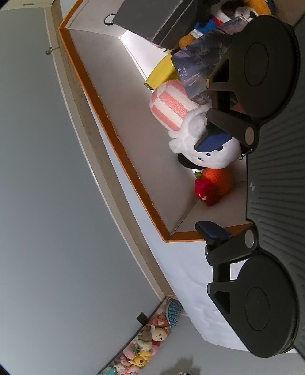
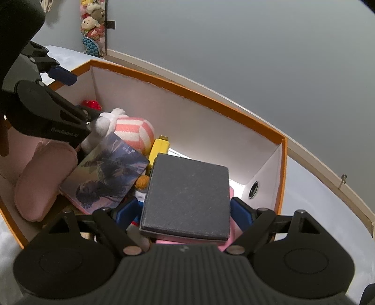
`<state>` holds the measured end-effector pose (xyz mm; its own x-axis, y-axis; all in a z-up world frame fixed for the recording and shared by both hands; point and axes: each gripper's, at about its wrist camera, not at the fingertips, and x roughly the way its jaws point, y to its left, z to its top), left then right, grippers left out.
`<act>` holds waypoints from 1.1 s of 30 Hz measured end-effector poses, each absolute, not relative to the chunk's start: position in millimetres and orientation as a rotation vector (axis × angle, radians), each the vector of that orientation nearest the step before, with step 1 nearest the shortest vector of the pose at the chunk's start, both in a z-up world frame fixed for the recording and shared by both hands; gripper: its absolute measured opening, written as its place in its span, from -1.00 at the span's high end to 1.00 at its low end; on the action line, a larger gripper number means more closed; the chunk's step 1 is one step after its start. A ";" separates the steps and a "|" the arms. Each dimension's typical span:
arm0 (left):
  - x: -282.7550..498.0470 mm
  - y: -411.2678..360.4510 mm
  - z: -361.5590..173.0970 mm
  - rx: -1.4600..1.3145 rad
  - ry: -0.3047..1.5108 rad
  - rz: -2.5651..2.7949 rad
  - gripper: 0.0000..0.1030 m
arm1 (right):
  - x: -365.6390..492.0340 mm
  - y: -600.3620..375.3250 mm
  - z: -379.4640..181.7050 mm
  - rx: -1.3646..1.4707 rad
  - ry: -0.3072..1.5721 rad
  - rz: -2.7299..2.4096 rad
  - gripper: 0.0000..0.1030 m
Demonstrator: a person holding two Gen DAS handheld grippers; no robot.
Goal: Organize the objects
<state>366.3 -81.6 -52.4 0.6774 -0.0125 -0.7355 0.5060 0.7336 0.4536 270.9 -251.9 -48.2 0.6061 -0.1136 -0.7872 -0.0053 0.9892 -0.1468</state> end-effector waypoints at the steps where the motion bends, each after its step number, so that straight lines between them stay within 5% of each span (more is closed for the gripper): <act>1: 366.1 -81.6 -52.1 0.698 0.782 -0.321 -0.54 | 271.3 -252.2 -48.3 -0.139 0.917 -0.065 -0.66; 33: 271.6 -25.5 31.5 0.283 0.631 -0.404 -0.59 | 183.8 -256.3 35.5 -0.095 0.744 -0.128 -0.75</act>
